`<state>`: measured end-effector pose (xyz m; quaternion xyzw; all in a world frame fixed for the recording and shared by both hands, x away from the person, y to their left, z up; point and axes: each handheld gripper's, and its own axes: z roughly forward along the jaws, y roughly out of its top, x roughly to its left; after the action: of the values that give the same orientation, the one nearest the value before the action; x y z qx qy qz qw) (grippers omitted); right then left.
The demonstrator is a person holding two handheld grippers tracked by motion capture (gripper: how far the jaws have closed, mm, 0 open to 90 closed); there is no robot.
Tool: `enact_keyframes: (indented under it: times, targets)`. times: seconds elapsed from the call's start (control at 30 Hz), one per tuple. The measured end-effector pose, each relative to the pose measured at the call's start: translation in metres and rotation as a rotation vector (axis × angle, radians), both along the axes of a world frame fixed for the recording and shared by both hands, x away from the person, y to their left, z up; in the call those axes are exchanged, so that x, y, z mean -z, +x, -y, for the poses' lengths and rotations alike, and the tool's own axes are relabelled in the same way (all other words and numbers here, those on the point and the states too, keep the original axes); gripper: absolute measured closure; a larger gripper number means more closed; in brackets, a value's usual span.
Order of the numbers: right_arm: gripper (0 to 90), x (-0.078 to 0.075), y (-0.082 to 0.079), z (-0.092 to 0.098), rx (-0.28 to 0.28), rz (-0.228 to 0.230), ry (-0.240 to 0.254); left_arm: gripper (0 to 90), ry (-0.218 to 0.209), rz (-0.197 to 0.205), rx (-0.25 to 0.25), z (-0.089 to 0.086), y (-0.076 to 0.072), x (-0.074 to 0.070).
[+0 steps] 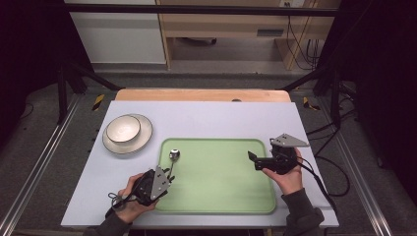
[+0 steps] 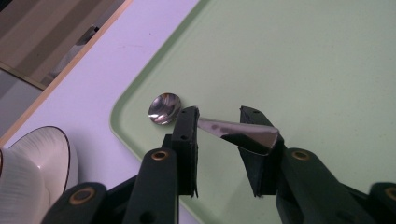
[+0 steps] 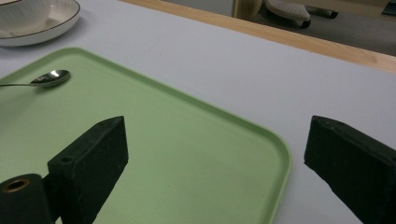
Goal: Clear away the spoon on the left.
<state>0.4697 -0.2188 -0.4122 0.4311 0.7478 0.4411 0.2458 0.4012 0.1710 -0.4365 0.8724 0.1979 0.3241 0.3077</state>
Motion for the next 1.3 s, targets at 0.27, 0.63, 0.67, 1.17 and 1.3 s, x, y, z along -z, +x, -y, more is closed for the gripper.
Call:
enact_keyframes:
  times: [0.27, 0.63, 0.67, 1.17, 1.3]
  targets:
    - [6.6, 0.000, 0.000, 0.000, -0.003, -0.006, 0.003, 58.6, 0.007, -0.020, -0.001, 0.001, 0.001, 0.002]
    - [6.5, -0.001, 0.000, 0.001, -0.005, 0.002, 0.003, 48.9, 0.038, -0.058, 0.013, 0.003, 0.002, 0.007]
    - [6.5, -0.001, 0.000, 0.001, -0.006, 0.002, 0.004, 48.0, 0.042, -0.059, 0.017, 0.004, 0.003, 0.007]
    - [6.4, -0.002, -0.001, 0.002, -0.006, 0.003, 0.013, 34.0, 0.061, -0.109, 0.028, 0.005, 0.006, 0.011]
    - [6.3, -0.002, -0.001, 0.002, -0.004, 0.007, 0.012, 28.3, 0.063, -0.127, 0.023, 0.005, 0.007, 0.012]
